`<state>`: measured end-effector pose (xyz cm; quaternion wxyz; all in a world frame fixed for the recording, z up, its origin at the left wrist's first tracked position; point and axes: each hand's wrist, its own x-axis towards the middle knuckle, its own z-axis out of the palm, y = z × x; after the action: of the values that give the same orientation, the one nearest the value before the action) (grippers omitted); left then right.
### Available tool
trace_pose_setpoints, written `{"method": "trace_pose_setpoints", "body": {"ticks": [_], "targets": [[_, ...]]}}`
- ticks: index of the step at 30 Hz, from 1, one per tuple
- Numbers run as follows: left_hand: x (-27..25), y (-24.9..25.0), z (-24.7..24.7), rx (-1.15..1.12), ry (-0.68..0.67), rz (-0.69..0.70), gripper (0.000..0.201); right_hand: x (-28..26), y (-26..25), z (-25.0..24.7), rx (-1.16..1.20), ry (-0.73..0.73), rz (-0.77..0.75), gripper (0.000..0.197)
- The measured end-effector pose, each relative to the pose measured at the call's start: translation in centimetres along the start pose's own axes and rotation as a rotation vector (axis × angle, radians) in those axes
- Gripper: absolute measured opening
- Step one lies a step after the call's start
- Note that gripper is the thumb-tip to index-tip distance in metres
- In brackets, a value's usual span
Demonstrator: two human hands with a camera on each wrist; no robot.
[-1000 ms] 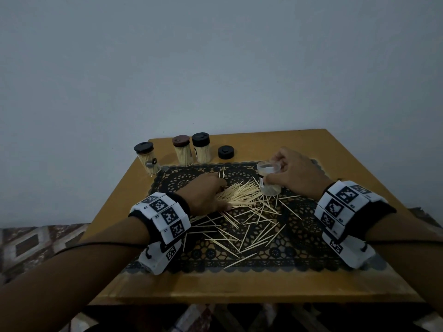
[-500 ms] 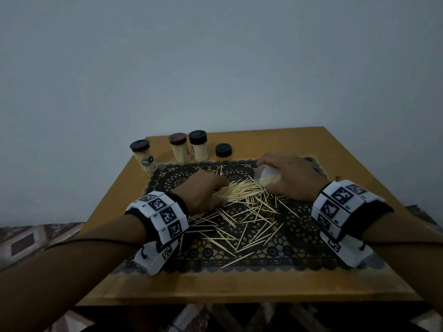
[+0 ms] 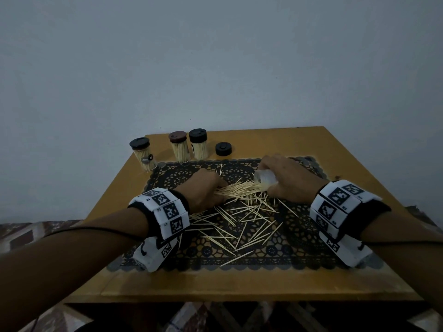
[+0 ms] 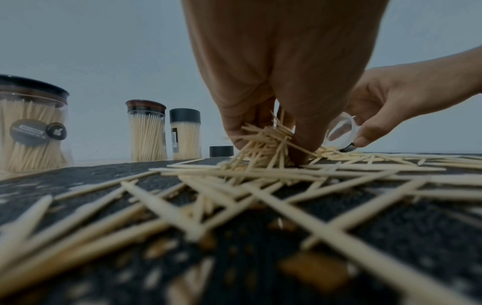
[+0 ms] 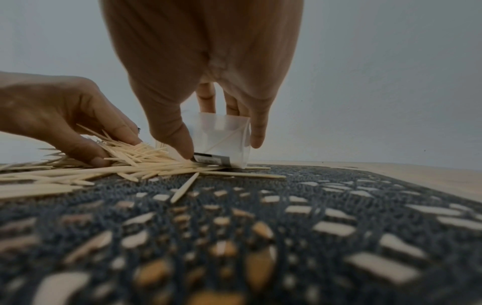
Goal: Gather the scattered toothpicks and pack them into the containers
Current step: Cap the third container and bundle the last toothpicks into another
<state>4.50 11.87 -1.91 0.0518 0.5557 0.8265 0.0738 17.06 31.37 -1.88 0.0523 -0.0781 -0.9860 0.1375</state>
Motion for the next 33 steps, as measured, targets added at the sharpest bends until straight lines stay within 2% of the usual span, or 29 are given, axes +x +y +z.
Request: {"method": "trace_pose_setpoints", "body": {"ticks": [8,13,19,22,29,33], "targets": [[0.1,-0.1,-0.1,-0.022,0.009,-0.008,0.026,-0.2,0.0,-0.3,0.072,0.066,0.006,0.039],[-0.3,-0.2,0.0,-0.164,0.100,-0.020,0.026,-0.2,0.2,-0.4,0.062,0.138,0.014,0.040],[-0.2,-0.8,0.2,-0.201,0.168,-0.032,0.027,-0.1,0.4,-0.3,0.039,0.135,0.017,0.044],[-0.3,-0.8,0.2,-0.216,0.207,0.011,0.029,0.0,0.5,0.0,0.028,0.113,0.007,0.048],[0.6,0.4,-0.6,-0.168,0.135,0.046,0.022,0.2,0.4,0.1,0.115,0.115,-0.088,0.047],[1.7,1.7,-1.7,-0.065,0.075,0.096,0.016,0.0,0.2,-0.1,0.119,0.146,-0.119,0.043]]}}
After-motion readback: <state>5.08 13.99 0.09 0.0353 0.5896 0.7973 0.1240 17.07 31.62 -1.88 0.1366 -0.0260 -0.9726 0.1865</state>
